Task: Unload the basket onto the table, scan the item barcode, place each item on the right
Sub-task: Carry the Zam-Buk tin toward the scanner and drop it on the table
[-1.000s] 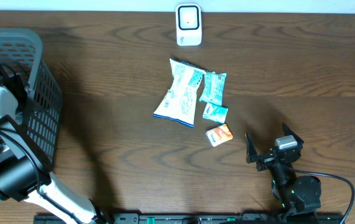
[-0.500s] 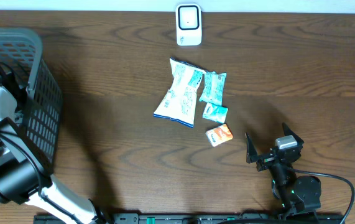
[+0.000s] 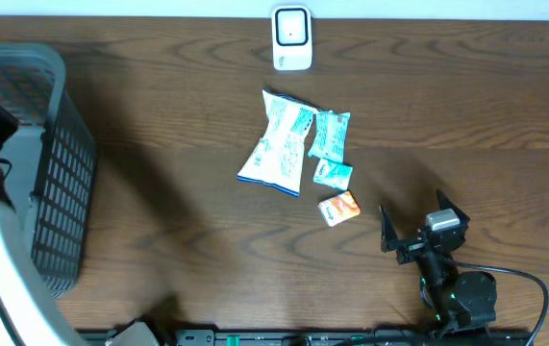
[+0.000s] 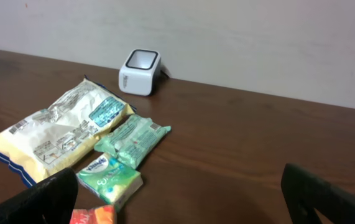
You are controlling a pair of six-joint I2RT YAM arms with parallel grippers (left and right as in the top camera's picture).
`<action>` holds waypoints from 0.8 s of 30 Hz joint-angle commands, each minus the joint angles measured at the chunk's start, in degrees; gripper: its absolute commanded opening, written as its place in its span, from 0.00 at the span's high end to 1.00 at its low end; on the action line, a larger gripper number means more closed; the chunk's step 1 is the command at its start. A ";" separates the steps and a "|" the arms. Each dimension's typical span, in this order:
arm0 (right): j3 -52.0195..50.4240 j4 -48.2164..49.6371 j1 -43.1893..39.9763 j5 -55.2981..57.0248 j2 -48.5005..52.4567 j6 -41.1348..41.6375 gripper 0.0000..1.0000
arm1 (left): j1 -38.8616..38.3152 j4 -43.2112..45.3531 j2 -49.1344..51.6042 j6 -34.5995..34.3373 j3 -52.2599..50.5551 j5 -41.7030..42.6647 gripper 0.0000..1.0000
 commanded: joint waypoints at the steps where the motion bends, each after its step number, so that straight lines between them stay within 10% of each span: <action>1: -0.07 -0.22 0.39 0.11 -0.26 0.52 0.01 | -2.10 2.40 -7.37 -10.34 0.76 22.25 0.46; 14: -0.07 -0.22 0.39 0.11 -0.26 0.52 0.01 | -50.49 4.72 4.76 -14.14 0.48 19.54 0.46; 24: -0.07 -0.22 0.39 0.11 -0.26 0.52 0.01 | -68.96 30.93 29.92 -14.23 0.48 18.23 0.46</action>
